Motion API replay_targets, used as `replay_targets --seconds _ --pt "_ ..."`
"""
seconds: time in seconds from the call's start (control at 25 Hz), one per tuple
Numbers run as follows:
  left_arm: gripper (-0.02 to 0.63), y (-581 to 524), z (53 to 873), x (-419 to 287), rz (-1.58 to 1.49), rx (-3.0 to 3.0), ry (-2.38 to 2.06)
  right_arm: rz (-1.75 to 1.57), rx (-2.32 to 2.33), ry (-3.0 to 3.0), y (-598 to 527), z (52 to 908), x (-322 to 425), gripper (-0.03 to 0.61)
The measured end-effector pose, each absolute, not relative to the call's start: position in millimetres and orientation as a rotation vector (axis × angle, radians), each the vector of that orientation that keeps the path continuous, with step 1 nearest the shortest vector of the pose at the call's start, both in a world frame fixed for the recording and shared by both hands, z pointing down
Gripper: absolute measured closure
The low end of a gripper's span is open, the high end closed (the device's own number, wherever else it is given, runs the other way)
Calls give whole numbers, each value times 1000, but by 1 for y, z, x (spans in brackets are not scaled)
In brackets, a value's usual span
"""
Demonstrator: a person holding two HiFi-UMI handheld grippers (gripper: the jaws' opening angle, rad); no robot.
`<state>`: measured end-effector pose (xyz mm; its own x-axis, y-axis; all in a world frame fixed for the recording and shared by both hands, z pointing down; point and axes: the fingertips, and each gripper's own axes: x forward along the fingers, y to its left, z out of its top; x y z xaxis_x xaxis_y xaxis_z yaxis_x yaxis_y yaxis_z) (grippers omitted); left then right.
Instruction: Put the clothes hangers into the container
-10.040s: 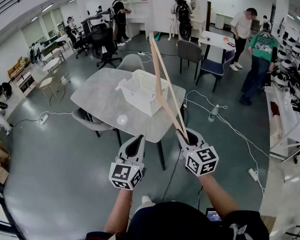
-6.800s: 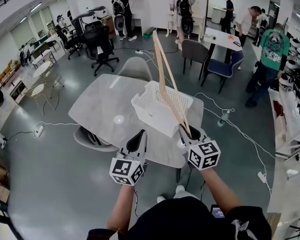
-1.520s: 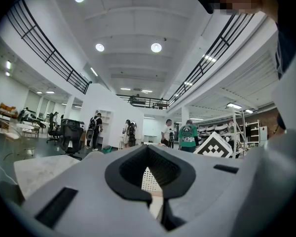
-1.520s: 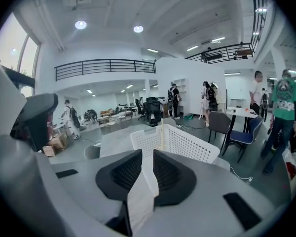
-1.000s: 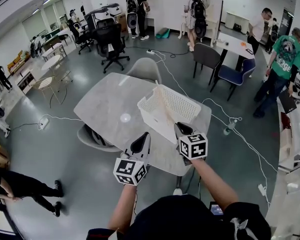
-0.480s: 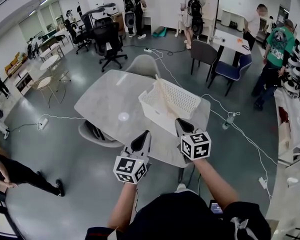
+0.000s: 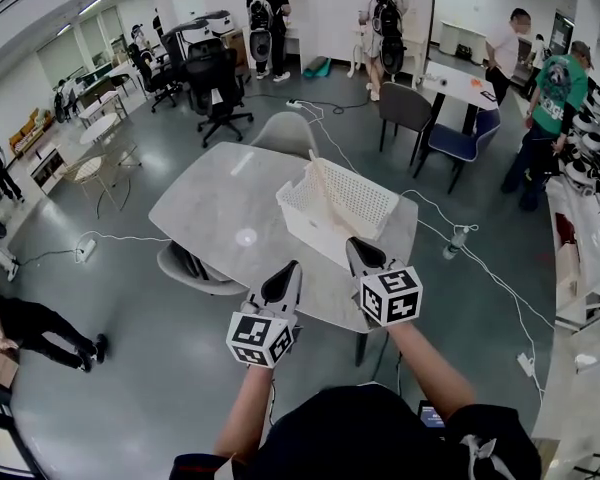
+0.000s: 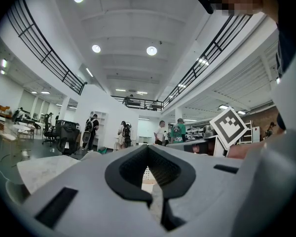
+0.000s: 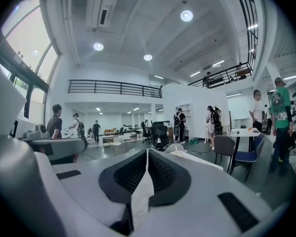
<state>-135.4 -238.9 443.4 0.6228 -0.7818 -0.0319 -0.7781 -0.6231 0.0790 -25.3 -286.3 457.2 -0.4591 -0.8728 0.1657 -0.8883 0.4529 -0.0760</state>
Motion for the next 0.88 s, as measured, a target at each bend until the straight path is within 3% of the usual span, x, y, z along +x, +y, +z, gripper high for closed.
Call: replay_targets --seconds 0.88 --pt "609 -196 432 -56 -128 2779 -1333 117 1494 -2682 -231 423 33 551"
